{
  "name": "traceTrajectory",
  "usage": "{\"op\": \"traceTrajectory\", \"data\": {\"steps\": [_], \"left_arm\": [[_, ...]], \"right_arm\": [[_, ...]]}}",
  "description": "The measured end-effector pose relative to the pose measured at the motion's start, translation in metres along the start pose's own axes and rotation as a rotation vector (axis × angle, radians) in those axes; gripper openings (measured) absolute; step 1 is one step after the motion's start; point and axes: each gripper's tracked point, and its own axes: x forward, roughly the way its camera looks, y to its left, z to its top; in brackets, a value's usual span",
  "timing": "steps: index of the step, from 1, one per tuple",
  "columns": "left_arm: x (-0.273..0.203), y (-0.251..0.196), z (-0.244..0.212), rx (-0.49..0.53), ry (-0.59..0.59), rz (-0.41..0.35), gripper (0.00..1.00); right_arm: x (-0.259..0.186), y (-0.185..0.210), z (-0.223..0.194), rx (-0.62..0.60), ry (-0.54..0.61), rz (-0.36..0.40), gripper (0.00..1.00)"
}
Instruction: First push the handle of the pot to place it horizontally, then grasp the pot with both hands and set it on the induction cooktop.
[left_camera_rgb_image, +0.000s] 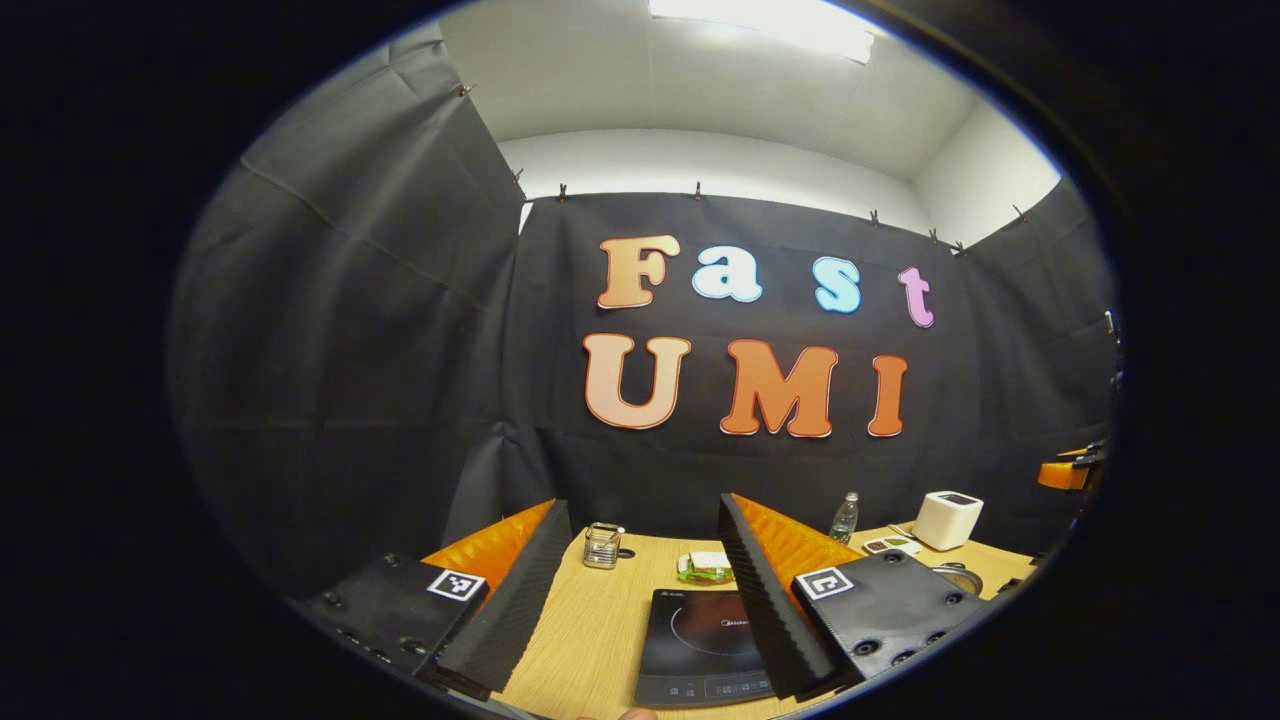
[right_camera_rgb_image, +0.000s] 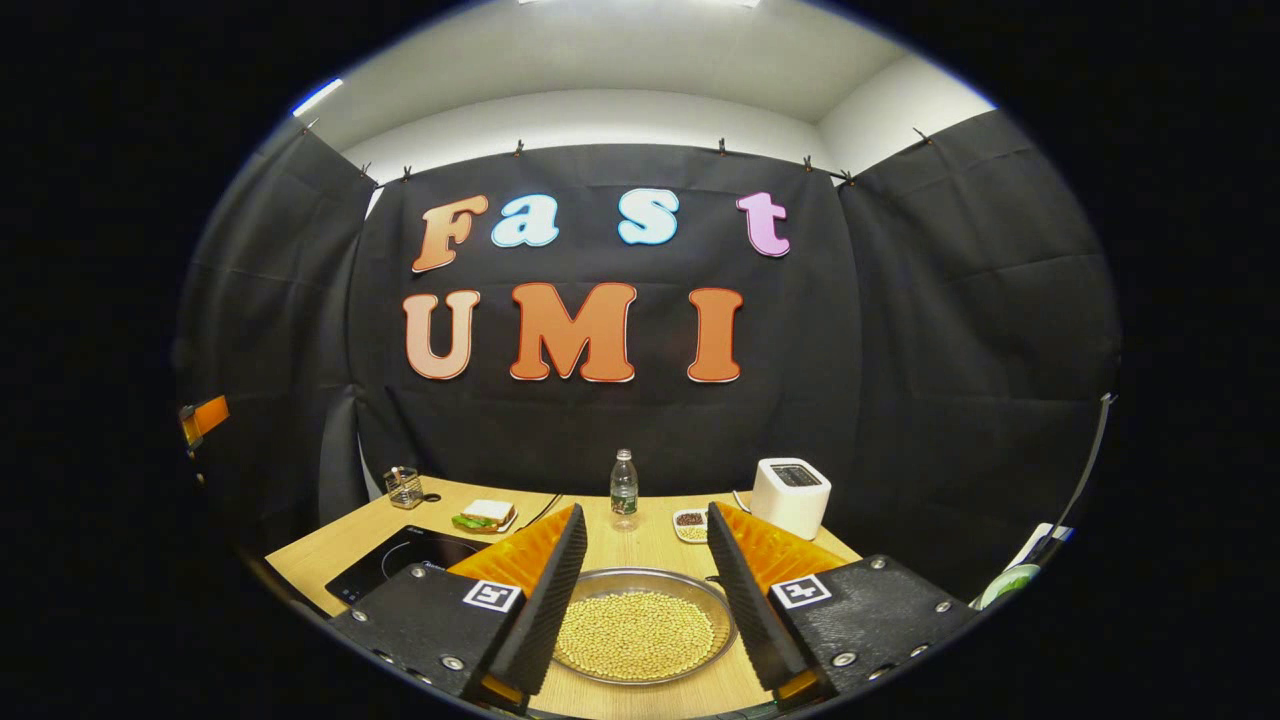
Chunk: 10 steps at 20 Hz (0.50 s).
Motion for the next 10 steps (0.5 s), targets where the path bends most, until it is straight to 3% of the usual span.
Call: {"op": "traceTrajectory", "data": {"steps": [1, 2, 7, 10], "left_arm": [[-0.001, -0.001, -0.001, -0.002, 0.002, -0.001, 0.97], [0.000, 0.000, -0.003, -0.002, 0.004, 0.000, 0.97], [0.001, 0.000, -0.006, -0.003, 0.018, 0.001, 0.97], [0.002, -0.001, -0.009, 0.001, 0.024, -0.005, 0.98]], "right_arm": [[-0.001, 0.000, -0.003, -0.003, 0.005, 0.006, 0.67], [-0.001, 0.003, -0.005, -0.005, 0.011, 0.013, 0.70], [0.002, 0.014, -0.023, 0.005, 0.050, 0.050, 0.58], [0.003, 0.020, -0.035, 0.012, 0.080, 0.078, 0.44]]}}
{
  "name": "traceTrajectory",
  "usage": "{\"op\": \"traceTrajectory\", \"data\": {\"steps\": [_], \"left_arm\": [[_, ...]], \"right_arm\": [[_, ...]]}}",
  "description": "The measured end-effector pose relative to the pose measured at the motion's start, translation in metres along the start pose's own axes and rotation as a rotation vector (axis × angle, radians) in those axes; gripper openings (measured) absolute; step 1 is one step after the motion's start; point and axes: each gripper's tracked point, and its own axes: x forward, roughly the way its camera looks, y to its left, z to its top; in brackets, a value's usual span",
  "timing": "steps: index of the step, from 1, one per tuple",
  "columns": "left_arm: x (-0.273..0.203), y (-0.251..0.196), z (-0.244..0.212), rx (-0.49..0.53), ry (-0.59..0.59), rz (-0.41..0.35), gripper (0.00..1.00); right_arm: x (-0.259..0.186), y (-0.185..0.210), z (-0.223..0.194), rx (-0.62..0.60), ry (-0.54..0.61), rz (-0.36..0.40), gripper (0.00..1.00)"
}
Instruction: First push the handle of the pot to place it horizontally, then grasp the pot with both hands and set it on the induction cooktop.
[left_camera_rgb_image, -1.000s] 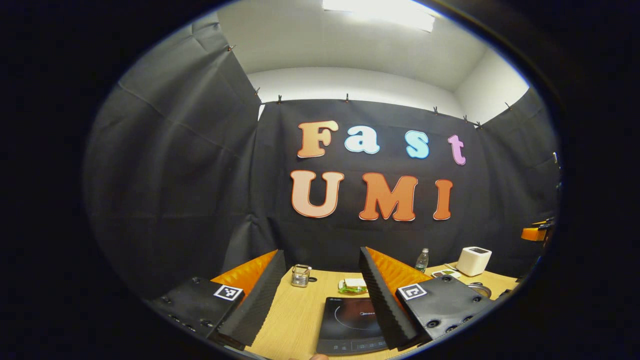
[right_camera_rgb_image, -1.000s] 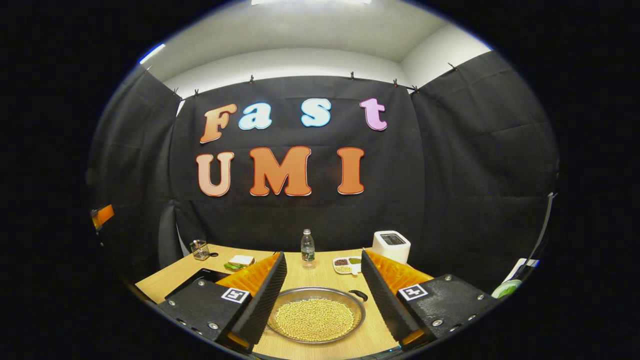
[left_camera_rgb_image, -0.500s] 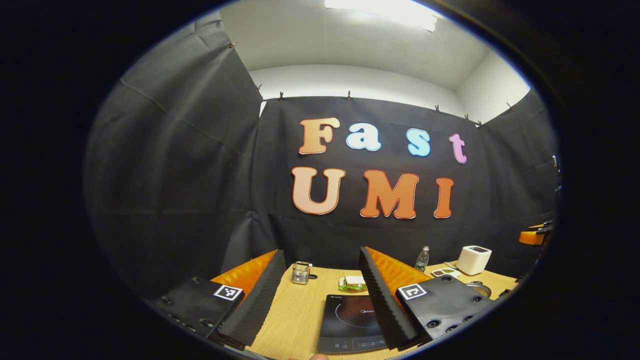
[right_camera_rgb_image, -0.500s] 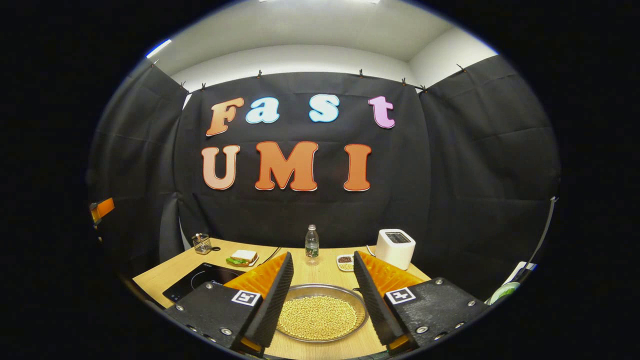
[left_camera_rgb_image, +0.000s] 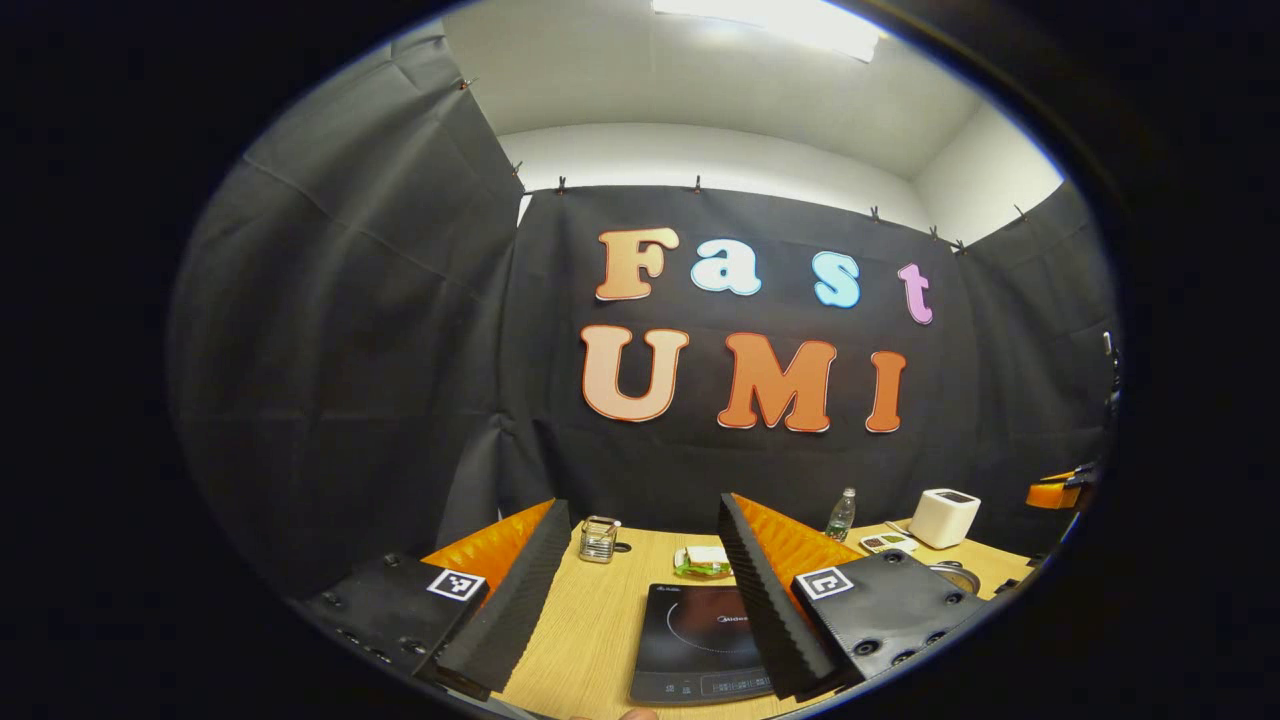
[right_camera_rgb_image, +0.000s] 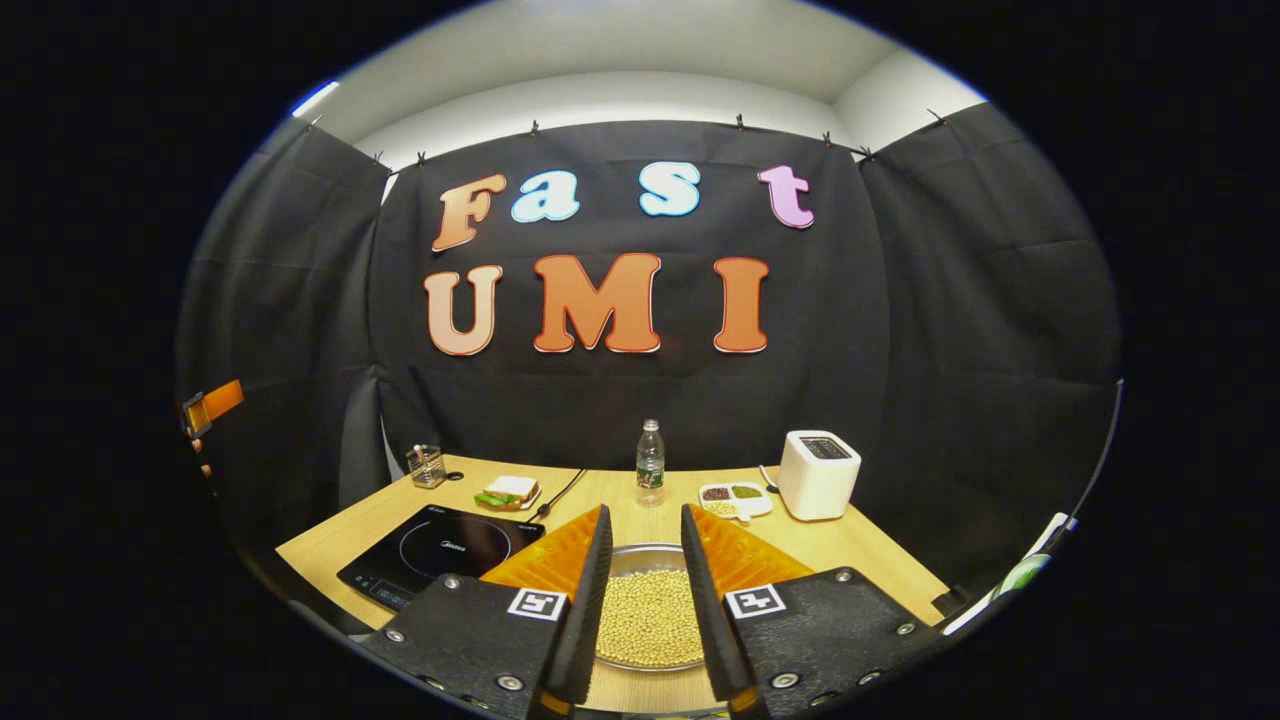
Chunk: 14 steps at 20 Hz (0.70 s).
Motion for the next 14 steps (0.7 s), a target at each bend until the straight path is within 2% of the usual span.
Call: {"op": "traceTrajectory", "data": {"steps": [2, 4, 9, 11, 14], "left_arm": [[0.000, -0.001, -0.001, 0.003, 0.003, -0.003, 0.97], [-0.001, -0.002, -0.001, 0.008, 0.004, -0.003, 0.97], [0.000, 0.001, -0.009, 0.017, 0.021, 0.003, 0.97], [0.000, 0.001, -0.015, 0.015, 0.035, 0.003, 0.97], [0.003, 0.003, -0.020, 0.015, 0.050, 0.007, 0.98]], "right_arm": [[0.001, 0.002, -0.008, 0.003, 0.019, 0.006, 0.33], [0.002, 0.003, -0.018, 0.005, 0.041, 0.015, 0.30], [0.006, 0.013, -0.052, -0.007, 0.115, 0.047, 0.09], [0.004, 0.016, -0.070, -0.021, 0.158, 0.059, 0.03], [0.004, 0.030, -0.097, -0.037, 0.230, 0.099, 0.00]]}}
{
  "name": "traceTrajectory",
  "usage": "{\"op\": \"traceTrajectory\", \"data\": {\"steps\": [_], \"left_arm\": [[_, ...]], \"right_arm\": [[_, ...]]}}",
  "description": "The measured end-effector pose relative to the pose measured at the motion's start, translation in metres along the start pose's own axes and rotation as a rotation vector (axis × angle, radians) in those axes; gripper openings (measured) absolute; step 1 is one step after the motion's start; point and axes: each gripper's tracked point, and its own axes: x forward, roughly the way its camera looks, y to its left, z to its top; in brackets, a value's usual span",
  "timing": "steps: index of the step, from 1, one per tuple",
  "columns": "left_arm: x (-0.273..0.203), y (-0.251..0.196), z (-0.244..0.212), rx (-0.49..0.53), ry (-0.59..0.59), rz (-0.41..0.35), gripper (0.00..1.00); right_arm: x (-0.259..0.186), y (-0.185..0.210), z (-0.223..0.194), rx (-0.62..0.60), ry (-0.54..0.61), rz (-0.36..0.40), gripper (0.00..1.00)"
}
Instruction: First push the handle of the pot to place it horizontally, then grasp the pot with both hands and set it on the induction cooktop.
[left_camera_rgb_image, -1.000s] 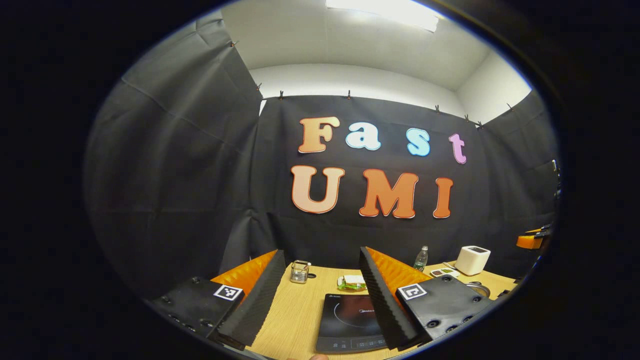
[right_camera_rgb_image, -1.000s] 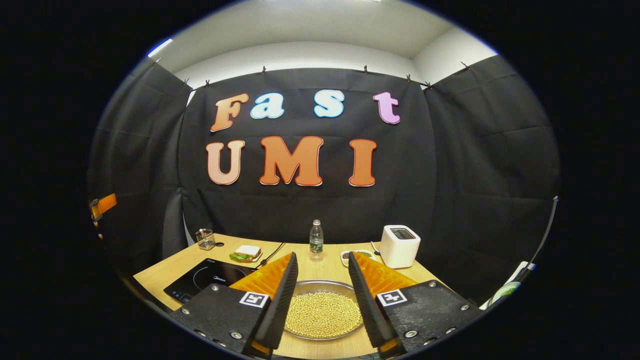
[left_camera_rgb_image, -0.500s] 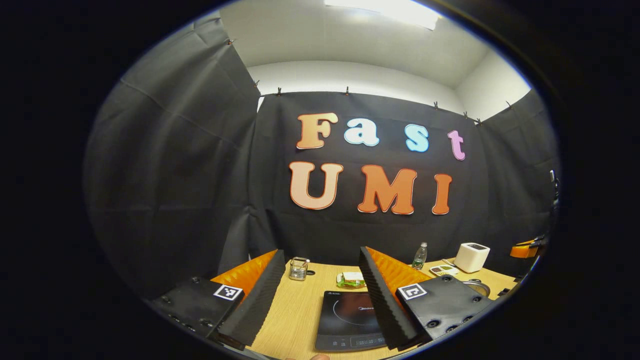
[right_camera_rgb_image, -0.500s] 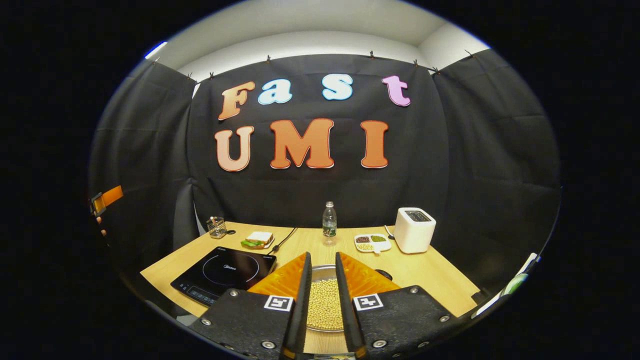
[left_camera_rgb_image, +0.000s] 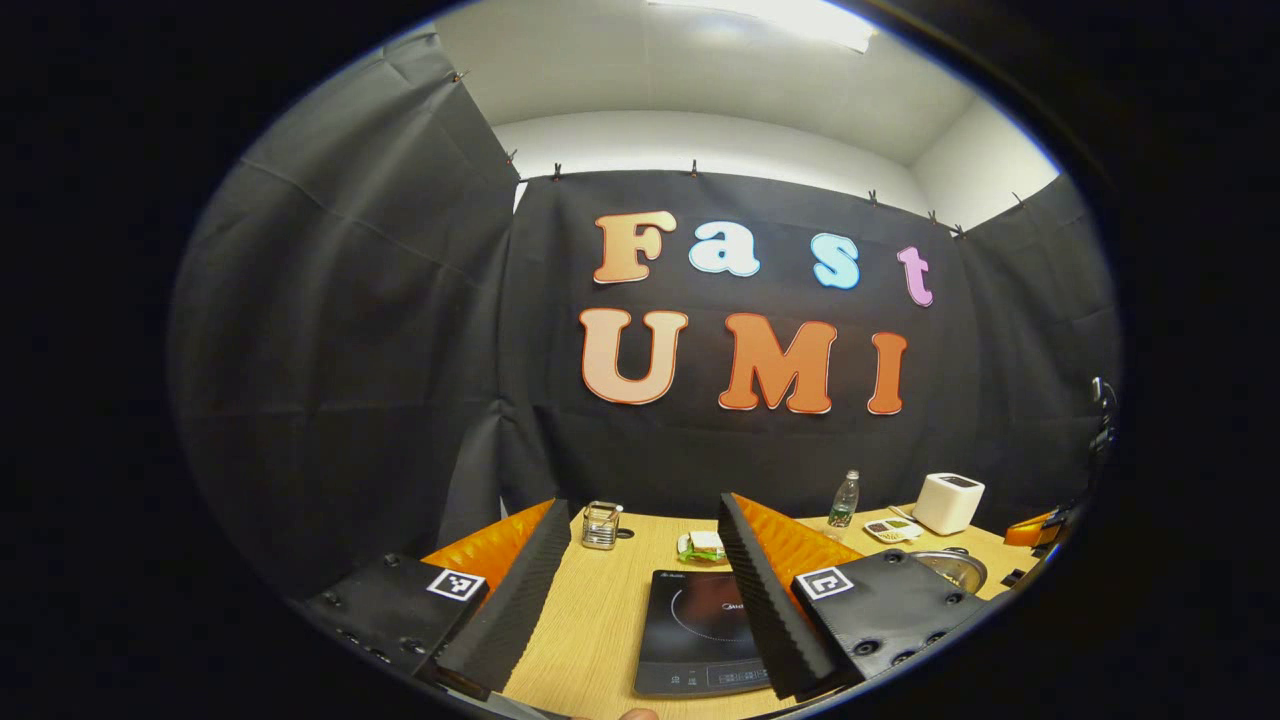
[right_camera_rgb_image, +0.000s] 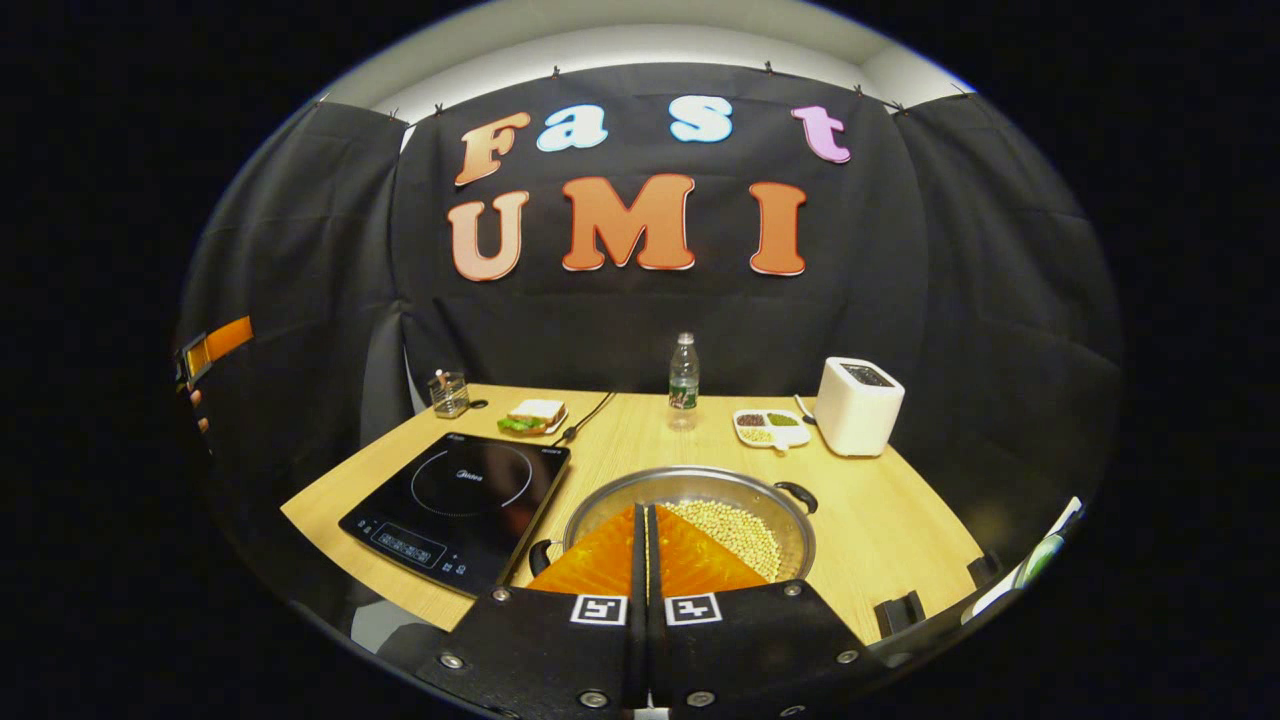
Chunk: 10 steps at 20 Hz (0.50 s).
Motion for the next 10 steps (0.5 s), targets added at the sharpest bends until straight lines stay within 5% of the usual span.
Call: {"op": "traceTrajectory", "data": {"steps": [10], "left_arm": [[0.001, 0.000, -0.015, -0.008, 0.031, -0.004, 0.98]], "right_arm": [[0.014, 0.039, -0.085, -0.052, 0.223, 0.105, 0.00]]}}
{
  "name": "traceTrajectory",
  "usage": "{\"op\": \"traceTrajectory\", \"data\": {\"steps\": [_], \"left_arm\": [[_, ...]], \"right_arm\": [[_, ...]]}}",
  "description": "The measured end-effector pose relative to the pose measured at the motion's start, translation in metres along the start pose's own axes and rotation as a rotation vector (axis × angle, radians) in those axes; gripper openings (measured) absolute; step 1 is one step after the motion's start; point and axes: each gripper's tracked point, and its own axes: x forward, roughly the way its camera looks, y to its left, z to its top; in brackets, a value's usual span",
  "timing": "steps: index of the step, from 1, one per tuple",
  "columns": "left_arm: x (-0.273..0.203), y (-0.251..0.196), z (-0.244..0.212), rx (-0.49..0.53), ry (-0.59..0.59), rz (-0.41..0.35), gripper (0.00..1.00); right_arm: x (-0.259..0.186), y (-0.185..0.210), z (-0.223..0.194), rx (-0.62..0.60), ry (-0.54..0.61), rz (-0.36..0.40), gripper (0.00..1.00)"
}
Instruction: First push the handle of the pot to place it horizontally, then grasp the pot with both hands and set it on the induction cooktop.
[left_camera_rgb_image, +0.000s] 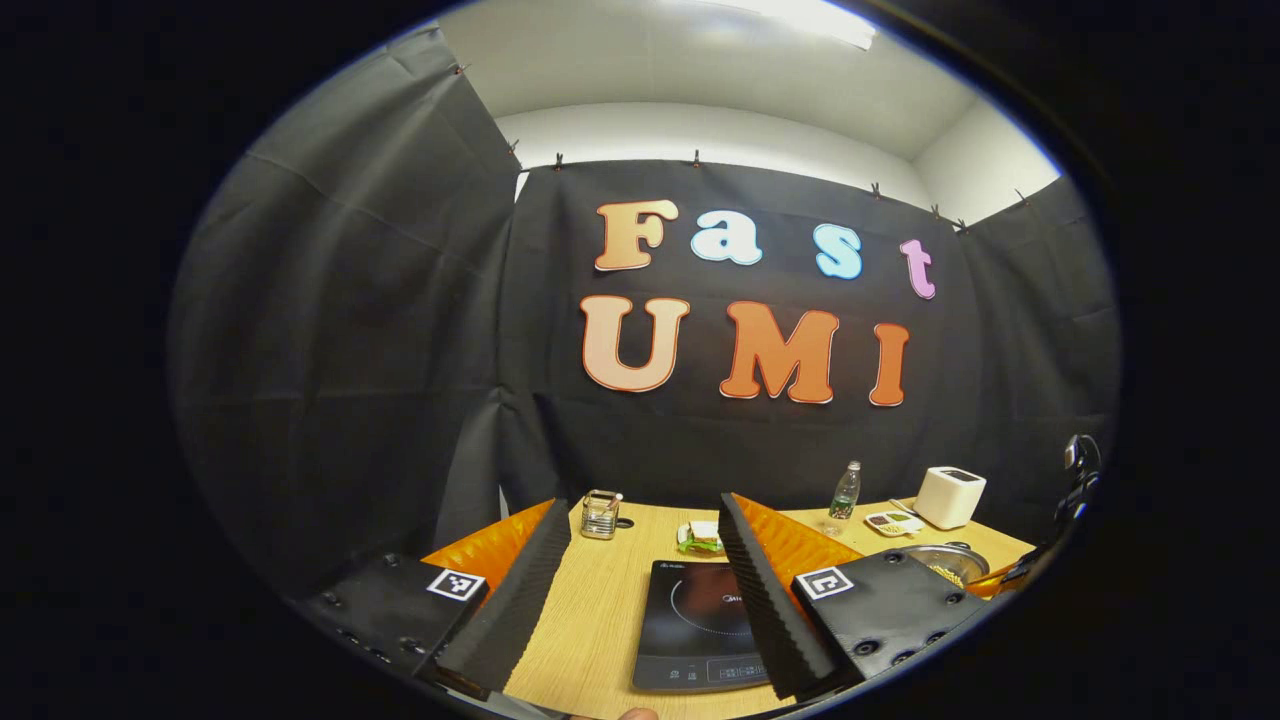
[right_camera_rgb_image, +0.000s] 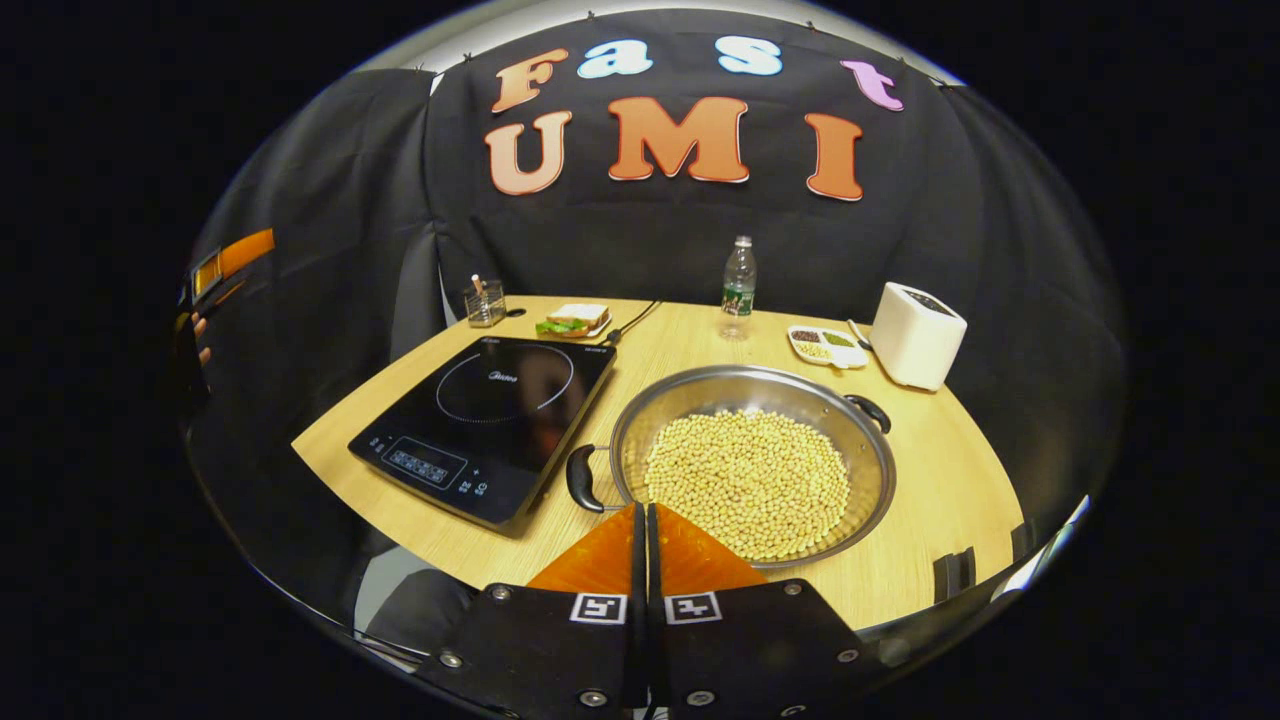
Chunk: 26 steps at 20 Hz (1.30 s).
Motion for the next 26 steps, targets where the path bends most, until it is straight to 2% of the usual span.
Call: {"op": "traceTrajectory", "data": {"steps": [11, 16, 22, 23, 24, 26], "left_arm": [[-0.001, 0.012, -0.009, -0.003, 0.024, 0.015, 0.98], [-0.001, 0.018, -0.010, 0.005, 0.027, 0.028, 0.98], [0.004, 0.028, -0.011, -0.009, 0.031, 0.044, 0.97], [0.006, 0.029, -0.011, -0.012, 0.030, 0.047, 0.98], [0.006, 0.030, -0.011, -0.017, 0.029, 0.049, 0.98], [0.008, 0.032, -0.014, -0.023, 0.032, 0.054, 0.98]], "right_arm": [[0.037, 0.036, -0.047, -0.029, 0.162, 0.078, 0.00], [0.055, 0.040, -0.049, 0.004, 0.199, 0.069, 0.00], [0.071, 0.035, -0.034, 0.027, 0.184, 0.050, 0.00], [0.073, 0.033, -0.033, 0.032, 0.182, 0.040, 0.04], [0.075, 0.032, -0.033, 0.043, 0.178, 0.035, 0.00], [0.084, 0.032, -0.029, 0.087, 0.173, 0.033, 0.00]]}}
